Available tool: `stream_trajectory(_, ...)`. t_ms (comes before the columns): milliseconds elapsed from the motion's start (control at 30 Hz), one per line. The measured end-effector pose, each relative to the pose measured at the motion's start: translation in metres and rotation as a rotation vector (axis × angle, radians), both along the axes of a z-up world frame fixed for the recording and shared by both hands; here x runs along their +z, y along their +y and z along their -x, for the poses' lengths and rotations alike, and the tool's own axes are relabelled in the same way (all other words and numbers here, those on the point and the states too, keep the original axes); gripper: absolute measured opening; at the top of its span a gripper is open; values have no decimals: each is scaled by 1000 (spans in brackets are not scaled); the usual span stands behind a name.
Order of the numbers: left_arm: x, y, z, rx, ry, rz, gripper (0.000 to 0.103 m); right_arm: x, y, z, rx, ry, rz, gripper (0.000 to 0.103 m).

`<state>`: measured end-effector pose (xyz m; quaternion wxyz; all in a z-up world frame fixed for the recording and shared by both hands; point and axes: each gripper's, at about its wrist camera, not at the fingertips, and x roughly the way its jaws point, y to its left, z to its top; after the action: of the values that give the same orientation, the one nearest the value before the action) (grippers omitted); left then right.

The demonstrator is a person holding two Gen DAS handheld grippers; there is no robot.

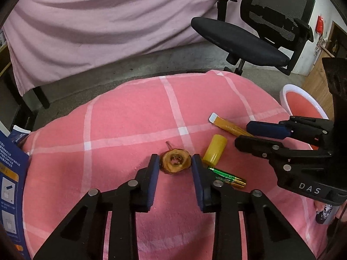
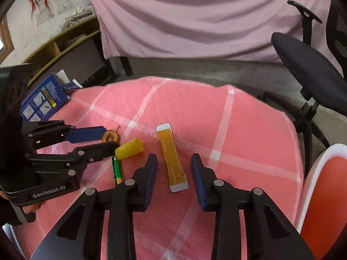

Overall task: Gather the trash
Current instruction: 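Grasp the dried fruit slice with the left tool while the right tool grasps the orange stick packet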

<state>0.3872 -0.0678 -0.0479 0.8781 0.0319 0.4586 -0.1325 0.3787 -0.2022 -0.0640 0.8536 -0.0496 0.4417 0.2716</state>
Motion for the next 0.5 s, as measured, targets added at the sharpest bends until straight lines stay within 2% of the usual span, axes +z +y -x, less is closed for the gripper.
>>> stream_trajectory(67, 0, -1, -1, -4, -4, -13, 26, -1, -2, -1, -5, 10, -6, 25)
stream_trajectory(167, 0, -3, 2, -10, -18, -32, 26, -1, -3, -1, -4, 13, -14, 13)
stream_trajectory(333, 1, -1, 10, 28, -50, -34, 26, 5, -1, 5, 1, -30, -10, 12)
stream_trajectory(500, 15, 8, 26, 85, -155, 28, 26, 18, -2, 21, -4, -147, -13, 12)
